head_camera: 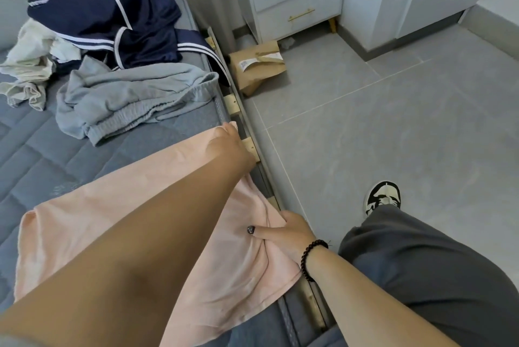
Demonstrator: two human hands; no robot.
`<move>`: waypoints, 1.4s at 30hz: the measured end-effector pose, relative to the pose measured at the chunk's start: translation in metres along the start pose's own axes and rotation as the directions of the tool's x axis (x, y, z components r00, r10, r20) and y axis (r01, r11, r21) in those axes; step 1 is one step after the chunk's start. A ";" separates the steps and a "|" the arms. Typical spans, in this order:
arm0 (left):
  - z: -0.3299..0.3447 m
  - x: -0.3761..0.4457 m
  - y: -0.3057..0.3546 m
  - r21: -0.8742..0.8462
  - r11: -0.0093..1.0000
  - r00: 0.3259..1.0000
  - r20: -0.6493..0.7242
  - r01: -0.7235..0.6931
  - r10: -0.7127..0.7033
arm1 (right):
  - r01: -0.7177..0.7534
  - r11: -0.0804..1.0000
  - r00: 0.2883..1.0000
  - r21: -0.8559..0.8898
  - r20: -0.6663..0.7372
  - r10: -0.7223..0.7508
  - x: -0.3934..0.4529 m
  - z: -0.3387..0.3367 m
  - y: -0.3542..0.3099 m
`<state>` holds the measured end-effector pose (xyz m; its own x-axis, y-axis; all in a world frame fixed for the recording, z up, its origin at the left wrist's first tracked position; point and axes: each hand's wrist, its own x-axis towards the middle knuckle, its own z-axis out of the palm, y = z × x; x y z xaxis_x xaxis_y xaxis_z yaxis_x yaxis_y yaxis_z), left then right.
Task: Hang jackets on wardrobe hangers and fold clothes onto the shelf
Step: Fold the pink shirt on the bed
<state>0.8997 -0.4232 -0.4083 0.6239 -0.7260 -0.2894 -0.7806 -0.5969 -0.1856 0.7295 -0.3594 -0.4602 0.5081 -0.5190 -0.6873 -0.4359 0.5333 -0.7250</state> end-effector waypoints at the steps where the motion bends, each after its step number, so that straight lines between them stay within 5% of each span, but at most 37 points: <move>1: -0.002 -0.002 -0.003 -0.093 0.996 1.000 -0.021 0.000 -0.002 | 0.045 0.999 0.998 -0.029 -0.033 -0.046 -0.003 0.001 -0.003; 5: -0.004 -0.006 -0.021 -0.305 0.952 1.000 0.027 -0.002 0.010 | 0.147 0.987 0.987 -0.070 -0.055 -0.151 -0.017 0.004 -0.006; 10: -0.013 -0.024 -0.044 -0.658 0.752 0.999 -0.044 -0.037 0.010 | 0.208 0.975 0.969 -0.082 -0.119 -0.217 -0.042 0.011 -0.014; 18: -0.048 -0.058 -0.123 -0.907 0.409 0.995 -0.093 -0.097 0.031 | 0.351 0.915 0.918 -0.199 -0.120 -0.378 -0.087 0.055 -0.049; 23: -0.044 -0.074 -0.205 -0.990 0.142 1.000 -0.026 -0.025 -0.005 | 0.433 0.861 0.897 -0.266 0.036 -0.440 -0.109 0.121 -0.071; 32: -0.011 -0.108 -0.349 -1.000 0.006 0.986 0.017 0.018 -0.165 | 0.566 0.643 0.824 -0.516 0.312 -0.474 -0.101 0.271 -0.067; 38: 0.040 -0.117 -0.418 -0.992 -0.012 0.925 0.119 0.123 -0.362 | 0.637 0.418 0.768 -0.647 0.575 -0.281 -0.097 0.346 -0.046; 42: 0.068 -0.114 -0.435 -0.976 -0.101 0.851 0.217 0.192 -0.478 | 0.520 0.545 0.749 -0.658 0.658 0.080 -0.087 0.360 -0.005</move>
<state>1.1657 -0.0576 -0.3585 0.8958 -0.2588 -0.3614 0.2357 -0.4127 0.8798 0.9549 -0.0767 -0.3805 0.8344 0.0934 -0.5432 -0.4621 -0.4187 -0.7818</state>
